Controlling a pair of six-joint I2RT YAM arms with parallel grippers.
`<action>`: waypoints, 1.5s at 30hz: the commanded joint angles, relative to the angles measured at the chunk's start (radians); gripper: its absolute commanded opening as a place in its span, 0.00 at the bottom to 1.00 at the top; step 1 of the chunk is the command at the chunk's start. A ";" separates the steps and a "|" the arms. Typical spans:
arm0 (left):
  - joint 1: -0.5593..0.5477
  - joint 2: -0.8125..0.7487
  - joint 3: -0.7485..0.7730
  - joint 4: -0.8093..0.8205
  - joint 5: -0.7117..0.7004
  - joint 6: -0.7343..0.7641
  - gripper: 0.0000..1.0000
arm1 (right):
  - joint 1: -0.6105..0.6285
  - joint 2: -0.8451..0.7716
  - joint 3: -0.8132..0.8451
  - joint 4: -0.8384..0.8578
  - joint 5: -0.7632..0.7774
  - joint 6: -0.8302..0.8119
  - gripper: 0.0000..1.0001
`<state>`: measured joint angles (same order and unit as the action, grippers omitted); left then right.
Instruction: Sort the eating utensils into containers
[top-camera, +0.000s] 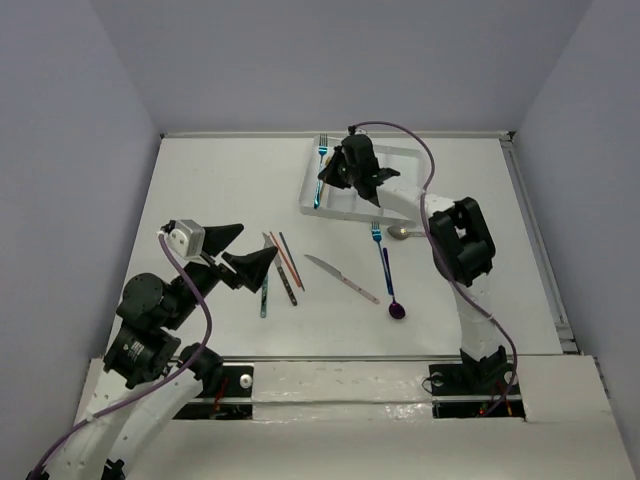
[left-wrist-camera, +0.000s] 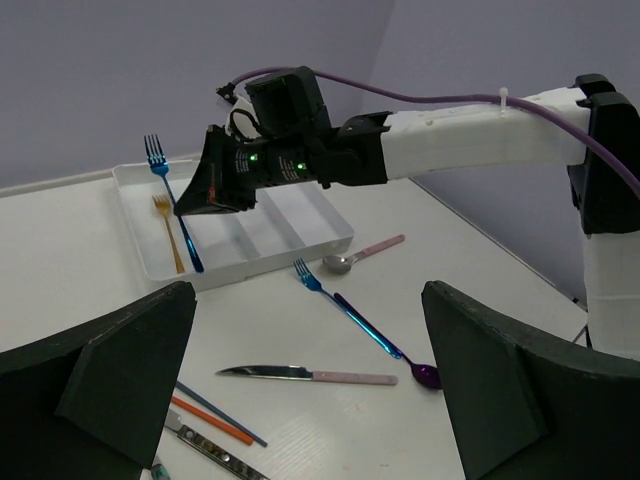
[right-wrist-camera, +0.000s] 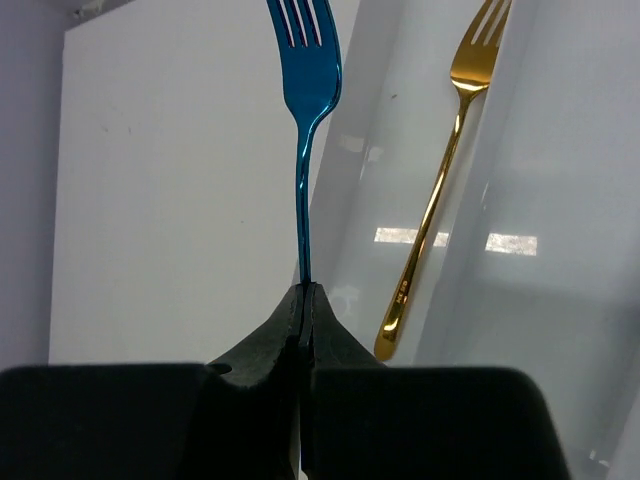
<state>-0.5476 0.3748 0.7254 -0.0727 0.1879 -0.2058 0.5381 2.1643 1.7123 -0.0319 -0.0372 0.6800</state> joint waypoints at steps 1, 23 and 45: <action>0.005 0.012 0.011 0.033 -0.005 0.014 0.99 | 0.000 0.074 0.142 0.063 0.074 0.102 0.00; 0.005 0.021 0.009 0.037 0.007 0.016 0.99 | 0.009 0.070 0.218 -0.102 0.085 -0.075 0.59; 0.043 0.056 0.006 0.050 0.041 0.011 0.99 | 0.028 -0.624 -0.749 -0.258 0.267 -0.267 0.33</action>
<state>-0.5140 0.4225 0.7254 -0.0723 0.2096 -0.1993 0.5518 1.5562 0.9710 -0.2493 0.1658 0.4294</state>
